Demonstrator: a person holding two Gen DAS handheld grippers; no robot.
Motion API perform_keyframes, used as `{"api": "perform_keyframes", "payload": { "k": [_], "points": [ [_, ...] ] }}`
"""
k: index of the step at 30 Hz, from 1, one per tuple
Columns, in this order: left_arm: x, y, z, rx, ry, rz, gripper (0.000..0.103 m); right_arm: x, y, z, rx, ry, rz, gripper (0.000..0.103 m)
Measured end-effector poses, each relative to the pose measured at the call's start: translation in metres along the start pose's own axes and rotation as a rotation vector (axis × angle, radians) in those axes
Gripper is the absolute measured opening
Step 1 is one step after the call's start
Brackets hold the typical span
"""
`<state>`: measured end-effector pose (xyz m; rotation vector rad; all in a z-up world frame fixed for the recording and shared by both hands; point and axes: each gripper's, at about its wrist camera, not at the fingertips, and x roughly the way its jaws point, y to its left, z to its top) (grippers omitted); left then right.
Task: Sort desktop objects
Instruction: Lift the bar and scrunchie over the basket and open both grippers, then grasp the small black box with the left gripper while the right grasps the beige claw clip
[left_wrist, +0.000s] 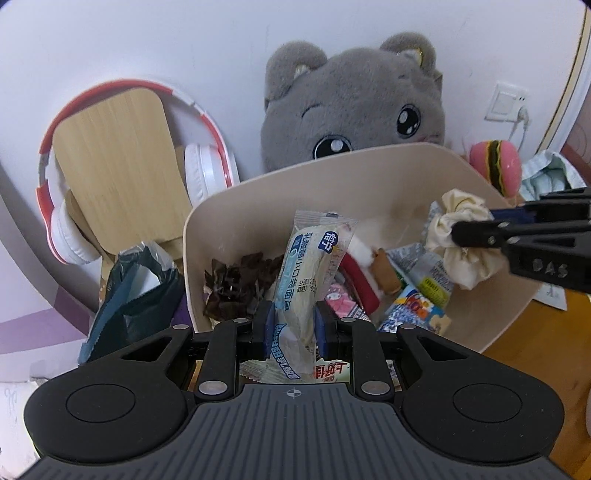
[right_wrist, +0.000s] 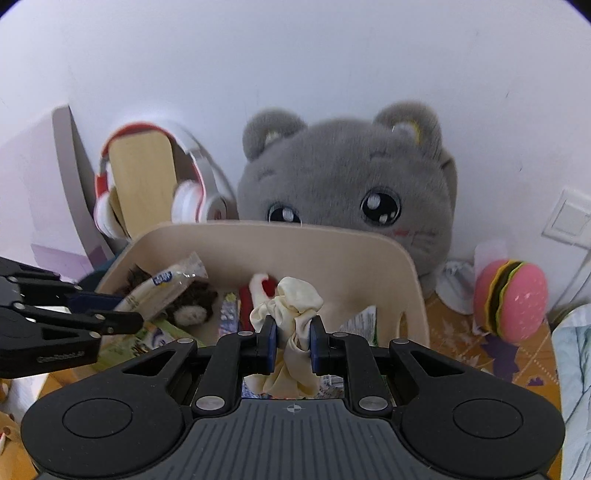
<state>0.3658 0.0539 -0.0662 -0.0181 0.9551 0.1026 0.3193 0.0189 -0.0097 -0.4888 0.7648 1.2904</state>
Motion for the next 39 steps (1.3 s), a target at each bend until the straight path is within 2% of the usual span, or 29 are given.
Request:
{"api": "perform_keyframes", "payload": {
  "k": [5, 6, 7, 12, 15, 21, 26, 33, 39],
  "points": [
    [0.009, -0.003, 0.0, 0.011, 0.014, 0.017, 0.023, 0.023, 0.005, -0.005, -0.023, 0.065, -0.001, 0.019],
    [0.009, -0.004, 0.0, 0.01, 0.015, 0.02, 0.024, 0.026, 0.007, -0.006, -0.029, 0.073, -0.005, 0.027],
    [0.01, -0.004, 0.0, 0.009, 0.013, 0.022, 0.025, 0.027, 0.007, -0.007, -0.035, 0.074, -0.011, 0.04],
    [0.006, -0.01, 0.001, 0.031, -0.003, 0.04, 0.061, 0.025, 0.006, -0.012, -0.034, 0.061, -0.013, 0.052],
    [0.001, -0.014, 0.001, 0.051, -0.018, 0.047, 0.067, 0.018, 0.003, -0.013, -0.03, 0.051, -0.019, 0.056],
    [-0.023, -0.032, -0.001, 0.178, -0.116, 0.077, 0.075, -0.02, -0.011, -0.029, -0.047, 0.01, -0.021, 0.066],
    [-0.044, -0.055, -0.008, 0.238, -0.157, 0.006, 0.077, -0.059, -0.035, -0.066, -0.013, 0.017, -0.045, 0.073],
    [-0.055, -0.096, -0.035, 0.26, -0.139, -0.113, 0.077, -0.093, -0.054, -0.142, 0.119, 0.073, -0.103, 0.075],
    [-0.047, -0.119, -0.054, 0.275, -0.075, -0.17, 0.077, -0.104, -0.038, -0.189, 0.2, 0.083, -0.058, 0.079]
  ]
}}
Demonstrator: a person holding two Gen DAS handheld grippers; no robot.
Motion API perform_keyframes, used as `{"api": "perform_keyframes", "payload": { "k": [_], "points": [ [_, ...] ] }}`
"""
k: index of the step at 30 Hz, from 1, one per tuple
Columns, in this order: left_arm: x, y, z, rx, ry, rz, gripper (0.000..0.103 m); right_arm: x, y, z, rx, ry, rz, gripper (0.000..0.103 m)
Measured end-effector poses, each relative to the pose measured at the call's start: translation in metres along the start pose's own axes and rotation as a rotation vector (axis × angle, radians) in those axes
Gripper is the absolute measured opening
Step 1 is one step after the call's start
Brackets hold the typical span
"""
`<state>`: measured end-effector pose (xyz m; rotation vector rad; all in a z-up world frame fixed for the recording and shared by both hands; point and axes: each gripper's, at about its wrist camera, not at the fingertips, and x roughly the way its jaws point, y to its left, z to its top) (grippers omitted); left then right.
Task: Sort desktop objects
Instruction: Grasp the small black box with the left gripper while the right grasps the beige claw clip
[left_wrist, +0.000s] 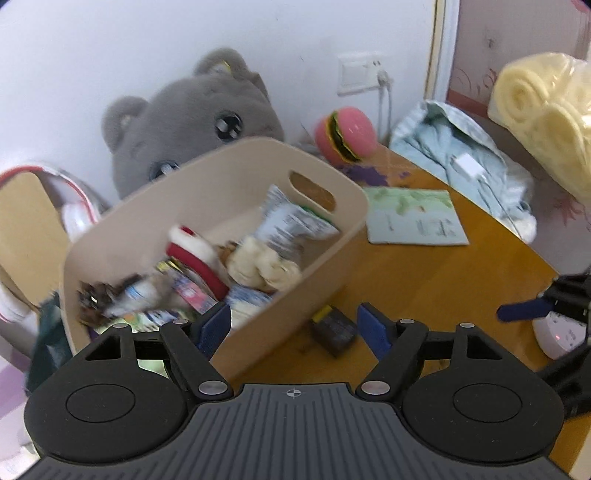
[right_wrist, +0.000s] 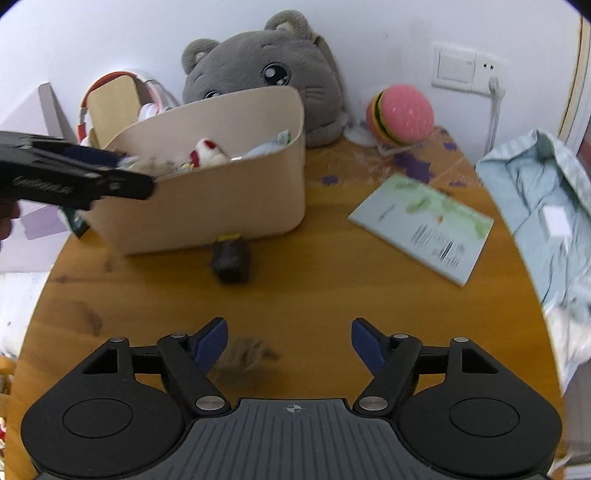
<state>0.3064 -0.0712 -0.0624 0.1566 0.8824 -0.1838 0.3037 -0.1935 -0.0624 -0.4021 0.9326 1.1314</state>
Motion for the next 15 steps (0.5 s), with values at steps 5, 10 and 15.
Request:
{"api": "perform_keyframes", "payload": {
  "k": [5, 10, 15],
  "points": [
    [0.01, -0.001, -0.009, -0.057, 0.056, -0.011, 0.077, 0.009, 0.017, -0.017, 0.0, 0.021, 0.044, 0.085],
    [0.015, 0.002, -0.019, -0.078, 0.088, 0.001, 0.077, 0.026, 0.035, -0.025, -0.023, 0.051, 0.052, 0.087],
    [0.021, 0.006, -0.027, -0.105, 0.106, 0.006, 0.077, 0.046, 0.045, -0.025, -0.053, 0.089, 0.035, 0.087]
  ]
}}
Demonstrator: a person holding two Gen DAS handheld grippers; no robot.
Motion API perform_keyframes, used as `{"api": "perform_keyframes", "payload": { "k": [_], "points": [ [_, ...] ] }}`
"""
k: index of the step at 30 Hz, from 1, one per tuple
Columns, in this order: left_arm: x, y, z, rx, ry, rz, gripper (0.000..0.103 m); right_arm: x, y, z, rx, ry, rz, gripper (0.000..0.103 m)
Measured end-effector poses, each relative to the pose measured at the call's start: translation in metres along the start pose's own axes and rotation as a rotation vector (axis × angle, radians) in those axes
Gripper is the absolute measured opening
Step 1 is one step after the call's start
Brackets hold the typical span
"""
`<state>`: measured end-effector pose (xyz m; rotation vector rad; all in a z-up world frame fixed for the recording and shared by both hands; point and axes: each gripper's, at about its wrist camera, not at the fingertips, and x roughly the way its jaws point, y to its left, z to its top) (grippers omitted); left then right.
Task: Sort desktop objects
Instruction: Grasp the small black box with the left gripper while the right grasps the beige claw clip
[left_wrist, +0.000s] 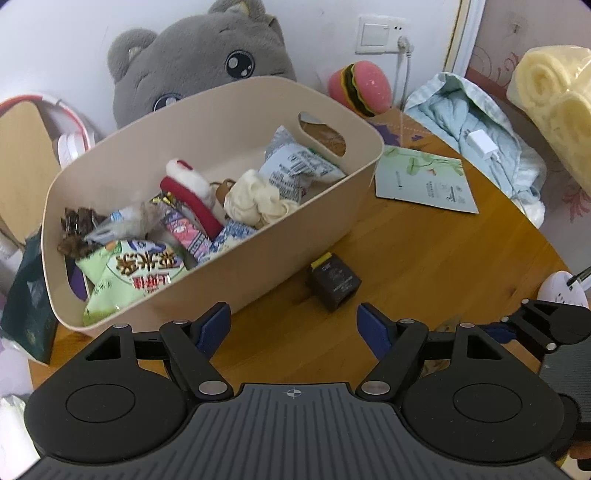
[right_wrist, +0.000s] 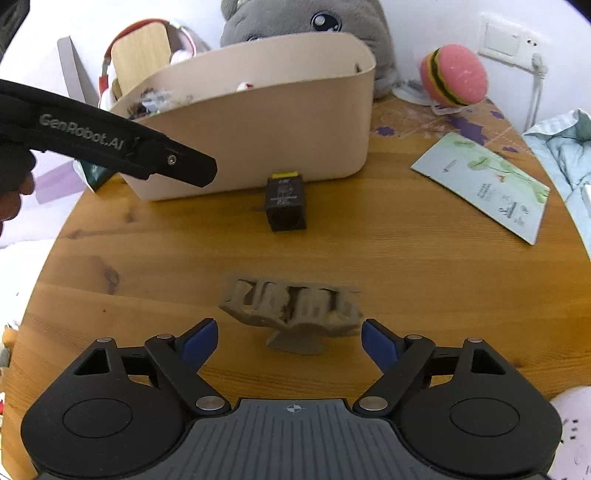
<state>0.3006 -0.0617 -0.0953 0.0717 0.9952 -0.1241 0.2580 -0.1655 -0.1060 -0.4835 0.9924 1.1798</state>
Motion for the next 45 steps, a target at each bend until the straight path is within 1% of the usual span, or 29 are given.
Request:
{"api": "perform_keyframes", "payload": {
  "k": [6, 12, 16, 21, 26, 29, 31, 32, 34, 37, 39, 40, 42, 43, 44, 45],
  "points": [
    [0.016, -0.001, -0.003, -0.072, 0.012, -0.021, 0.077, 0.018, -0.006, 0.006, -0.014, 0.016, -0.034, 0.086],
    [0.036, -0.011, -0.003, -0.118, 0.004, -0.026, 0.077, 0.024, -0.024, 0.019, -0.002, -0.007, -0.074, 0.084],
    [0.05, -0.013, -0.001, -0.163, 0.007, -0.016, 0.077, 0.029, -0.039, 0.025, 0.017, -0.009, -0.096, 0.082],
    [0.064, -0.011, 0.003, -0.213, 0.01, 0.005, 0.077, 0.031, -0.055, 0.024, 0.036, -0.014, -0.115, 0.082],
    [0.078, -0.007, 0.005, -0.329, 0.01, 0.005, 0.077, 0.034, -0.066, 0.023, 0.034, -0.009, -0.128, 0.081],
    [0.085, -0.007, 0.007, -0.39, -0.001, 0.009, 0.077, 0.034, -0.068, 0.025, 0.017, -0.012, -0.137, 0.076],
    [0.09, -0.008, 0.008, -0.418, -0.001, 0.012, 0.077, 0.034, -0.067, 0.026, 0.001, -0.013, -0.136, 0.067],
    [0.094, -0.009, 0.009, -0.427, 0.004, 0.01, 0.077, 0.035, -0.066, 0.026, -0.008, -0.012, -0.135, 0.065],
    [0.101, -0.01, 0.01, -0.431, 0.029, 0.009, 0.077, 0.035, -0.064, 0.027, -0.021, -0.009, -0.132, 0.062],
    [0.104, -0.014, 0.01, -0.382, 0.013, 0.037, 0.076, 0.035, -0.065, 0.027, -0.018, -0.009, -0.129, 0.061],
    [0.104, -0.014, 0.01, -0.364, 0.01, 0.041, 0.068, 0.034, -0.065, 0.027, -0.016, -0.01, -0.13, 0.06],
    [0.103, -0.013, 0.009, -0.361, 0.005, 0.025, 0.065, 0.034, -0.065, 0.027, -0.015, -0.011, -0.13, 0.059],
    [0.103, -0.012, 0.009, -0.349, 0.012, 0.025, 0.038, 0.033, -0.066, 0.026, -0.01, -0.015, -0.13, 0.056],
    [0.103, -0.013, 0.01, -0.338, 0.02, 0.03, 0.036, 0.033, -0.066, 0.026, -0.007, -0.018, -0.129, 0.052],
    [0.102, -0.013, 0.01, -0.33, 0.024, 0.029, 0.035, 0.032, -0.065, 0.025, -0.004, -0.021, -0.128, 0.049],
    [0.102, -0.013, 0.01, -0.326, 0.027, 0.027, 0.035, 0.031, -0.065, 0.025, -0.002, -0.025, -0.125, 0.037]
  ]
}}
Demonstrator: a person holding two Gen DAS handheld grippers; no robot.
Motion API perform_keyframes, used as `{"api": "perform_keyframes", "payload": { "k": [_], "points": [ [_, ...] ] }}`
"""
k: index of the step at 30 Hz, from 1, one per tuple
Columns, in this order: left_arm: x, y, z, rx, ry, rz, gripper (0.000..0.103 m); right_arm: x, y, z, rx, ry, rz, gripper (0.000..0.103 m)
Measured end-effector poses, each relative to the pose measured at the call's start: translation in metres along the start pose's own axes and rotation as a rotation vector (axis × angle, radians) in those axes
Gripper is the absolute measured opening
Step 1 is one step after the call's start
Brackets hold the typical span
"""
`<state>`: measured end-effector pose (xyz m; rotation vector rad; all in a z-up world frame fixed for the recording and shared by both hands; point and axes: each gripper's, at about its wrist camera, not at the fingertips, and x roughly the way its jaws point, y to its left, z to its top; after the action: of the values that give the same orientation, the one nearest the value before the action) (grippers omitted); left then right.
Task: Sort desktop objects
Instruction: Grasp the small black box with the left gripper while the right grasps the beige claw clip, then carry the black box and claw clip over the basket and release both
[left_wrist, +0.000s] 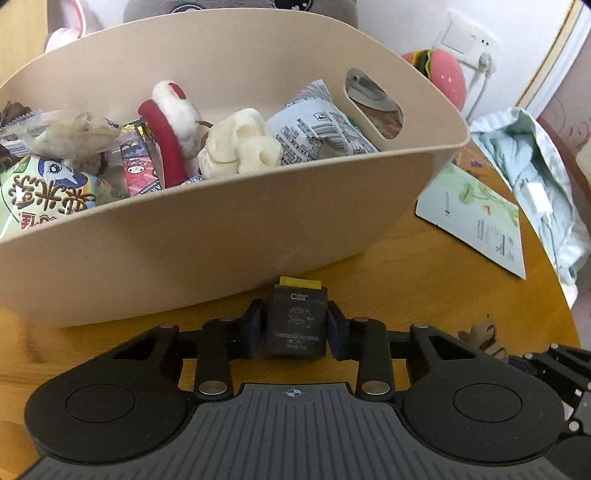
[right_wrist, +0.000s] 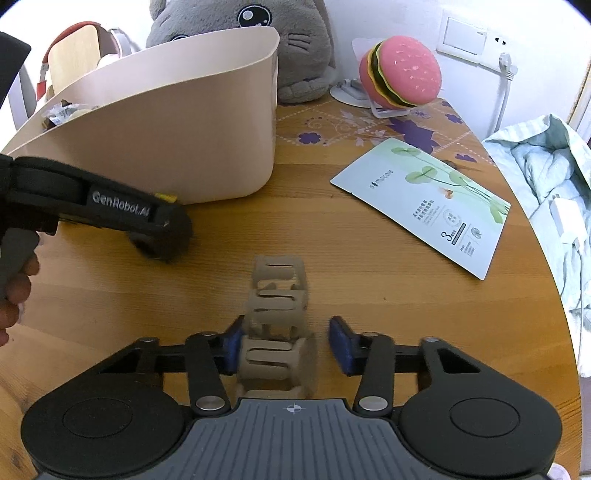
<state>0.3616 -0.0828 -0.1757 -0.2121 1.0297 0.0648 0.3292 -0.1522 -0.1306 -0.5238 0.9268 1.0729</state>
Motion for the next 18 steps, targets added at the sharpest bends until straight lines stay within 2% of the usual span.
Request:
{"api": "perform_keyframes", "payload": {
  "k": [9, 18],
  "points": [
    [-0.01, 0.004, -0.003, 0.017, 0.016, 0.006, 0.032, -0.009, 0.001, -0.002, 0.005, -0.015, -0.003, 0.035],
    [-0.038, 0.005, -0.005, 0.048, -0.033, -0.007, 0.032, -0.032, 0.001, 0.004, 0.015, -0.063, -0.007, 0.035]
  ]
}}
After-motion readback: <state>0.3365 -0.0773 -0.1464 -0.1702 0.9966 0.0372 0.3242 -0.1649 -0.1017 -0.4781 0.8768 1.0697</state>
